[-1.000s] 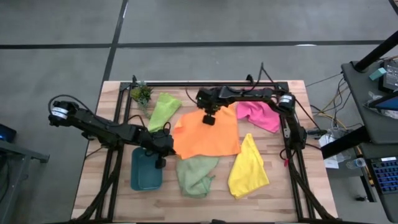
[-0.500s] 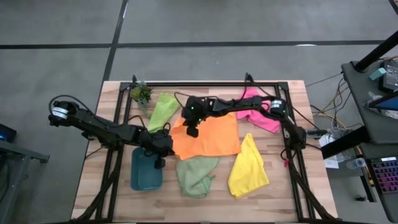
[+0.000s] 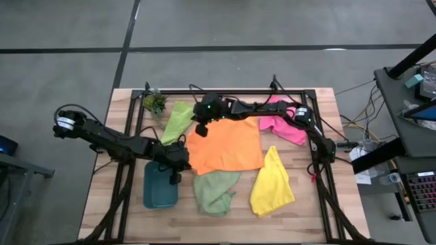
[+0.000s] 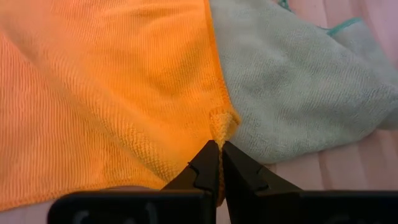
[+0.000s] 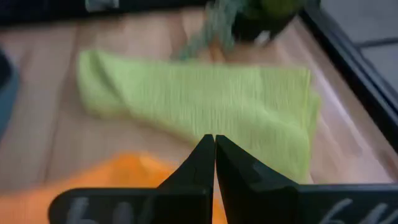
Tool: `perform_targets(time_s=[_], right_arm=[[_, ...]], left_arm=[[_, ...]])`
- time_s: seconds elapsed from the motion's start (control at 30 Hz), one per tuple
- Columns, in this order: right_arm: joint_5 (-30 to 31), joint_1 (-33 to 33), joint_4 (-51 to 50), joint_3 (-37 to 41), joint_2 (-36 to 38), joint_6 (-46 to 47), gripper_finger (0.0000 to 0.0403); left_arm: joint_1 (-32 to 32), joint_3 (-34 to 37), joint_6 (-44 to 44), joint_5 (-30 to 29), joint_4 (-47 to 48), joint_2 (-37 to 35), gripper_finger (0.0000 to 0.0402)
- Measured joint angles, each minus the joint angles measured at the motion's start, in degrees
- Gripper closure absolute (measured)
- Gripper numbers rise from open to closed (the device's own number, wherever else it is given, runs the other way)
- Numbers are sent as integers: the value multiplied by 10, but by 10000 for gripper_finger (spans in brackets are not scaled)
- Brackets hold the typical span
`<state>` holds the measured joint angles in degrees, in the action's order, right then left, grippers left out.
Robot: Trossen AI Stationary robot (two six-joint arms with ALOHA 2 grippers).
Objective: Fold microfiber towels
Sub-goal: Fold the orange microfiber cloth
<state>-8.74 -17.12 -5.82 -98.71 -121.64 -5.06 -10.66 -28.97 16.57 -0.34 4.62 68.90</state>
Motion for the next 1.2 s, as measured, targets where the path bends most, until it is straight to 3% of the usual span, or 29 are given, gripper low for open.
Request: perform_targets(time_s=[0.2, 0.37, 0.5, 0.63, 0.87, 0.97, 1.07, 1.2], right_arm=[[-36, 25, -187, 36, 79, -65, 394], [-38, 74, -288, 113, 176, -94, 394], [-39, 106, -328, 186, 254, -40, 394], [-37, 127, -367, 268, 316, 79, 387], [-33, 186, -358, 401, 357, 171, 314], [-26, 206, -349, 424, 350, 175, 272], [26, 218, -344, 439, 342, 175, 240], [48, 219, -295, 463, 334, 168, 222]], left_arm=[[0, 3, 7, -1, 0, 0, 402], [0, 3, 7, -8, -2, 0, 401], [0, 2, 7, -16, -2, 0, 402], [0, 2, 7, -17, -2, 0, 401], [0, 2, 8, -20, -4, 0, 401], [0, 2, 9, -21, -3, 0, 402], [0, 3, 11, -24, -3, 0, 402], [0, 3, 11, -31, -3, 1, 401]])
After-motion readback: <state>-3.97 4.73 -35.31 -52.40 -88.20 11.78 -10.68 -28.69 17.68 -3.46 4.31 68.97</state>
